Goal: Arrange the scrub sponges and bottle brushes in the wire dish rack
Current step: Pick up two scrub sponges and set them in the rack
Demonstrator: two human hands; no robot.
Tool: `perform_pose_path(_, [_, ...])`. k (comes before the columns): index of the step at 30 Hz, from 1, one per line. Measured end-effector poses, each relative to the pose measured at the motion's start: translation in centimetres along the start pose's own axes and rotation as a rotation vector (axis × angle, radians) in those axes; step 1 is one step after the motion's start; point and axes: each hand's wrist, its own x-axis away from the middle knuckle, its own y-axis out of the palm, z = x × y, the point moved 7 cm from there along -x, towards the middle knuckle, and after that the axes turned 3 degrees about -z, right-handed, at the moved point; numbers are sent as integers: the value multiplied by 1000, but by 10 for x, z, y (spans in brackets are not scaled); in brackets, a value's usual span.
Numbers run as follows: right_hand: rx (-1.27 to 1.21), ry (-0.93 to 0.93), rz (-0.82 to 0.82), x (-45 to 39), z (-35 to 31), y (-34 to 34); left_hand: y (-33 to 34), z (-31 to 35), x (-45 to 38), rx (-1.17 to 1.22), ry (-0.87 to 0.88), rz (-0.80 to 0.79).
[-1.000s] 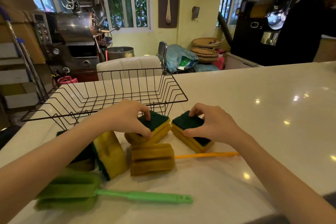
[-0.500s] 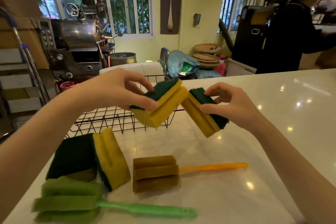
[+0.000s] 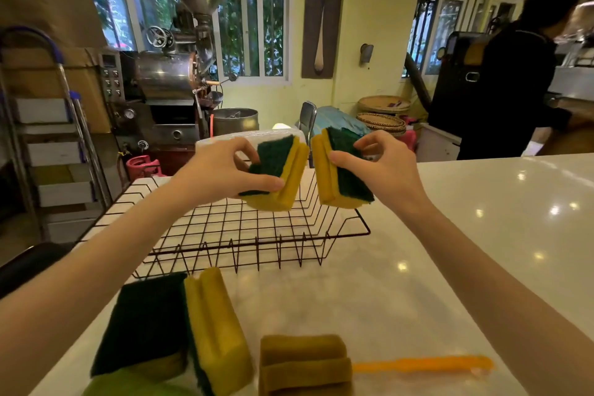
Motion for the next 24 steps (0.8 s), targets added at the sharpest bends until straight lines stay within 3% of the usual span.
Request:
perform_pose_path(6, [136, 3, -97, -32, 4, 43, 29, -39, -41, -237, -66, -87])
perform_pose_path(14, [422, 42, -274, -64, 23, 96, 48, -80, -81, -281, -214, -137])
perform_pose_path(24, [612, 92, -483, -77, 47, 139, 57, -82, -85, -312, -203, -160])
